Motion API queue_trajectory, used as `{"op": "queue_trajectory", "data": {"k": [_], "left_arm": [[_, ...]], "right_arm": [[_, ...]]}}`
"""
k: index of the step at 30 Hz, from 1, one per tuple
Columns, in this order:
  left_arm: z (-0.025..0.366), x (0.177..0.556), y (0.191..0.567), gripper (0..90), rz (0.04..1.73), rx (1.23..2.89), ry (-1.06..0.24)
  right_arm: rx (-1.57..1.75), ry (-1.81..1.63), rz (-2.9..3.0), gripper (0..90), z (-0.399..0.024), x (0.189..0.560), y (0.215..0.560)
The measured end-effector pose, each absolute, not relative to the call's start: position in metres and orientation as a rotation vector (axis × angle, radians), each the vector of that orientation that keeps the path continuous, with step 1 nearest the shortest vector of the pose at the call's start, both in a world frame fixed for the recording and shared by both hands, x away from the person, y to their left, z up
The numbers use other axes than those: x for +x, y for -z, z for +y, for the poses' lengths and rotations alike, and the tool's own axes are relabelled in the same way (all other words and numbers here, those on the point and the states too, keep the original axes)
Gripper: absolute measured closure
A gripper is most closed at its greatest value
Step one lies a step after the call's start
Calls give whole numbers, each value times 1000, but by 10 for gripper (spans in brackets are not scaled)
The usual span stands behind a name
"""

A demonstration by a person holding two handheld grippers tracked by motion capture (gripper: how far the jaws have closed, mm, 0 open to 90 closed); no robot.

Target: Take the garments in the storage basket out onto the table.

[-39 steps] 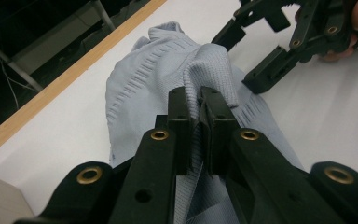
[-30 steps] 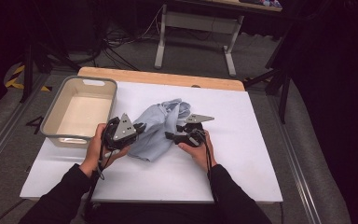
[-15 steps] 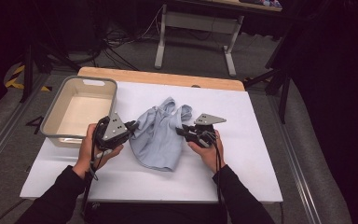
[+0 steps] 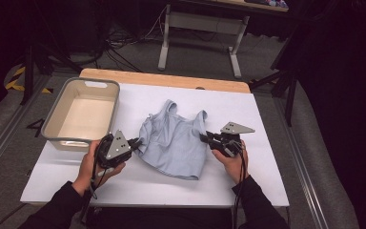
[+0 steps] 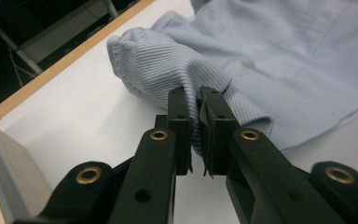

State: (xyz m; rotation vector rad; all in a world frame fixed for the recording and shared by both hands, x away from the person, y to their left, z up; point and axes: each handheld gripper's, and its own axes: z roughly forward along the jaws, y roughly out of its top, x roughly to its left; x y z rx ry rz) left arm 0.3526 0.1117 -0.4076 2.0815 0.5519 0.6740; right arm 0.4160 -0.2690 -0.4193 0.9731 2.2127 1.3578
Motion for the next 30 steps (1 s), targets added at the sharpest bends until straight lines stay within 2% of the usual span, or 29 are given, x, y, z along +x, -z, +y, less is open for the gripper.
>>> {"op": "queue_trajectory", "data": {"k": [15, 16, 18, 30], "left_arm": [[114, 343, 422, 816, 530, 2098, -648], [115, 343, 424, 756, 540, 2116, -672], [116, 344, 426, 711, 546, 2122, -678], [135, 341, 426, 610, 572, 2064, -658]], "right_arm": [[965, -1301, 2188, 773, -282, 410, 422], [961, -1294, 2179, 773, -283, 410, 421], [962, -1291, 2171, 771, -284, 410, 421], [986, -1292, 2115, 771, -293, 412, 417]]}}
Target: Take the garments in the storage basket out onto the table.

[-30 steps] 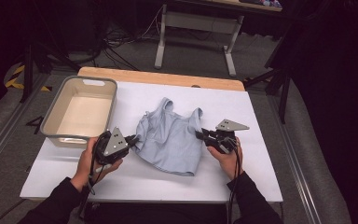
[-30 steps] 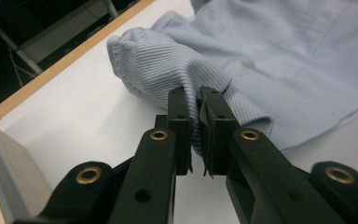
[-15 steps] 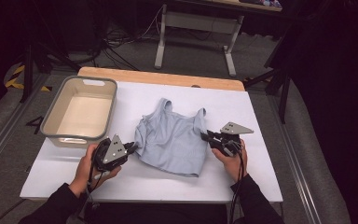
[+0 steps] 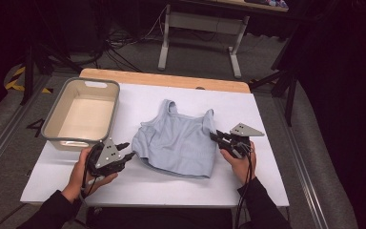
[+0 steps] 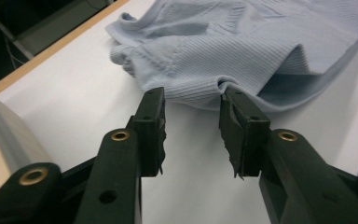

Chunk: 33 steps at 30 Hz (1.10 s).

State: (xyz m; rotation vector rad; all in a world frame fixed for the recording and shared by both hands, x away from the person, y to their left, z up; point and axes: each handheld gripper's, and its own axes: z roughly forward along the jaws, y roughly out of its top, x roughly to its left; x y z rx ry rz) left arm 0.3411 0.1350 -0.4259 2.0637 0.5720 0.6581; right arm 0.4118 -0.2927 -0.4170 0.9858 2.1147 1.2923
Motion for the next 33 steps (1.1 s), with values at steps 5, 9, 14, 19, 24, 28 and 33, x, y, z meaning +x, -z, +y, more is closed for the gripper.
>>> {"op": "queue_trajectory", "data": {"k": [5, 9, 14, 19, 24, 28, 33], "left_arm": [[140, 341, 421, 580, 583, 2046, -665], [147, 342, 416, 567, 613, 1997, -656], [136, 350, 416, 530, 602, 2005, -644], [114, 363, 417, 487, 574, 2026, -612], [94, 382, 421, 448, 560, 2071, -602], [84, 398, 428, 365, 598, 2113, -605], [75, 417, 443, 315, 653, 2170, -589]], "right_arm": [[998, -1288, 2090, 770, -298, 413, 414], [1012, -1296, 2073, 763, -302, 414, 414], [1007, -1271, 2072, 745, -301, 415, 413], [1024, -1261, 2065, 704, -301, 415, 415], [1040, -1246, 2074, 601, -305, 414, 417], [1035, -1219, 2106, 501, -307, 409, 421], [1052, -1160, 2148, 431, -309, 405, 432]]}}
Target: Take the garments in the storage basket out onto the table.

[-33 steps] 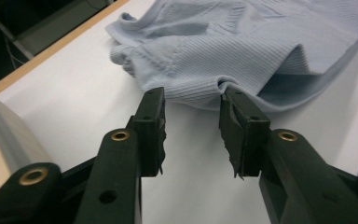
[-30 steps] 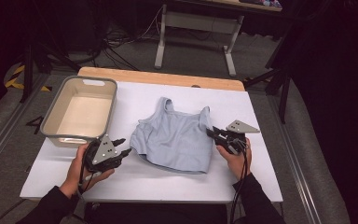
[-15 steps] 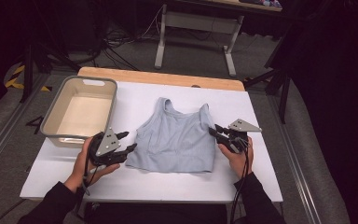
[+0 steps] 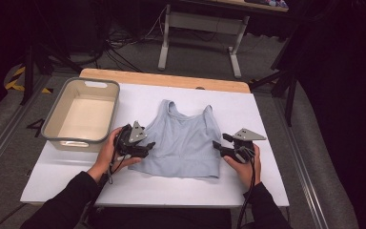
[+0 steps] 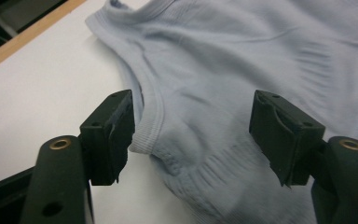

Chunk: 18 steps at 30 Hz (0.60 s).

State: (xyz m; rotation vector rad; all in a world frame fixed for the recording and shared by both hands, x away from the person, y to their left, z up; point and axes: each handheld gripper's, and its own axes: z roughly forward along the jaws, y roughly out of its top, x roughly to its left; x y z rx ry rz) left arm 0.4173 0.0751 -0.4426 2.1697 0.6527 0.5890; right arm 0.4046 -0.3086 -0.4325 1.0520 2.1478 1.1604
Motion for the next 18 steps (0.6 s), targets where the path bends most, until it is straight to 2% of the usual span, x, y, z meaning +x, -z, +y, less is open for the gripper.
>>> {"op": "queue_trajectory", "data": {"k": [3, 5, 8, 12, 17, 18], "left_arm": [[74, 426, 452, 277, 679, 2217, -598], [75, 432, 458, 265, 712, 2216, -538], [75, 437, 462, 240, 723, 2222, -521], [76, 439, 463, 254, 730, 2220, -482], [80, 440, 463, 385, 704, 2229, -372], [81, 440, 463, 440, 701, 2230, -351]], "right_arm": [[1062, -1119, 2181, 390, -309, 405, 439], [1083, -1120, 2191, 367, -310, 405, 442], [1123, -1124, 2223, 337, -310, 406, 447], [1145, -1118, 2269, 319, -308, 406, 452], [1144, -1068, 2319, 321, -303, 407, 454], [1142, -1060, 2325, 332, -302, 407, 454]]}}
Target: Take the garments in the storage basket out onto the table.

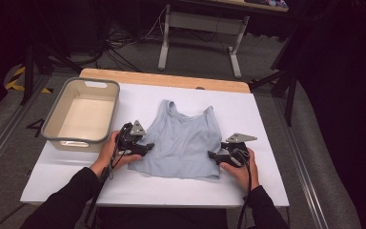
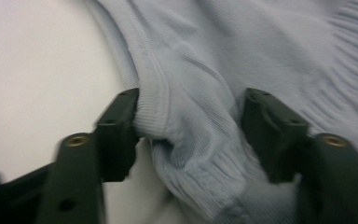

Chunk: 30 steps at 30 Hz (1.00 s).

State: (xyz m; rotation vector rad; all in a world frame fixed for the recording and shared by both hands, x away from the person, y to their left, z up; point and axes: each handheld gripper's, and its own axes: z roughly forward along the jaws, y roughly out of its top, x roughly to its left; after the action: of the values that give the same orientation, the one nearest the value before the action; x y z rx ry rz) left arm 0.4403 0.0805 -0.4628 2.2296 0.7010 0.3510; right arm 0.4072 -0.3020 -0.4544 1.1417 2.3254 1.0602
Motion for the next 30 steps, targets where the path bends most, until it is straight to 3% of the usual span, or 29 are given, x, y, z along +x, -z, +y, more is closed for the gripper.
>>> {"op": "queue_trajectory", "data": {"k": [3, 7, 10, 13, 22, 25, 27, 30], "left_arm": [[81, 439, 462, 529, 681, 2240, -331], [78, 435, 458, 702, 636, 2281, -365], [78, 434, 456, 739, 627, 2296, -397], [80, 431, 453, 748, 633, 2294, -432], [85, 408, 430, 754, 599, 2216, -478], [87, 403, 430, 734, 613, 2233, -559], [90, 407, 432, 689, 633, 2234, -547], [95, 410, 435, 646, 677, 2238, -571]], "right_arm": [[1143, -1075, 2357, 406, -302, 408, 455], [1142, -1134, 2387, 625, -304, 406, 454], [1150, -1141, 2369, 746, -307, 402, 450], [1147, -1176, 2333, 797, -310, 399, 443], [1167, -1192, 2142, 818, -315, 381, 411], [1153, -1190, 2082, 750, -314, 373, 402], [1124, -1214, 2048, 654, -316, 370, 398], [1105, -1237, 2018, 630, -322, 373, 399]]}}
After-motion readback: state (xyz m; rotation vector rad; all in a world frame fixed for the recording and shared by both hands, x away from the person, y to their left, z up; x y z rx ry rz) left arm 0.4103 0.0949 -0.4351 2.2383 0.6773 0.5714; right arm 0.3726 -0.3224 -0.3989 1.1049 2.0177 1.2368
